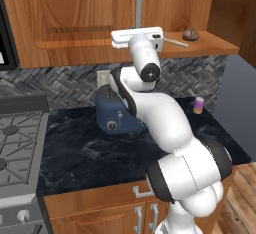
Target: Pick the sponge and dish brush from the cabinet and place them on the counter.
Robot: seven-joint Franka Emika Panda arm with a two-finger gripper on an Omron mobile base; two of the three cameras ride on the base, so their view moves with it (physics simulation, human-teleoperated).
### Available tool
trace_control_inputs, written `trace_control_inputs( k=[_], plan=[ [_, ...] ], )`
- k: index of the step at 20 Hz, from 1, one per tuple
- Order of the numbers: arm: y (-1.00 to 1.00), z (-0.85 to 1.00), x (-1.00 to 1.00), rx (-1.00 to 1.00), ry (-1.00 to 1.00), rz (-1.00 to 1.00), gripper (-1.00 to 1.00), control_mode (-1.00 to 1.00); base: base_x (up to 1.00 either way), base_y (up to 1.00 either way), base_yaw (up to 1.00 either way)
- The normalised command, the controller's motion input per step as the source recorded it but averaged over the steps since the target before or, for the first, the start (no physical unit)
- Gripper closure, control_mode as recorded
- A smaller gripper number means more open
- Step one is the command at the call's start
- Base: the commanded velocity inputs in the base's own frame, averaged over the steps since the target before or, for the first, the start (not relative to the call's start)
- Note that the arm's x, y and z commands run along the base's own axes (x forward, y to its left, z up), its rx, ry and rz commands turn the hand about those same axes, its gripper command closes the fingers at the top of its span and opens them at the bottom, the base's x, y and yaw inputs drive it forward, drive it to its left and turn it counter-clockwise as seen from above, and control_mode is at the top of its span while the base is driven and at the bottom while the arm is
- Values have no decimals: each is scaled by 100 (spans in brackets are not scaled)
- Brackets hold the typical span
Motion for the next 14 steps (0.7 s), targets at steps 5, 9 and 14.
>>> trace_control_inputs(
  k=[5, 9, 14],
  plan=[
    [-3, 0, -11, -5, 32, -1, 100, -100, 0, 0, 0],
    [-2, 0, -51, -8, 31, 0, 100, -100, 0, 0, 0],
    [0, -2, -75, -4, 17, 0, 100, -100, 0, 0, 0]
  ],
)
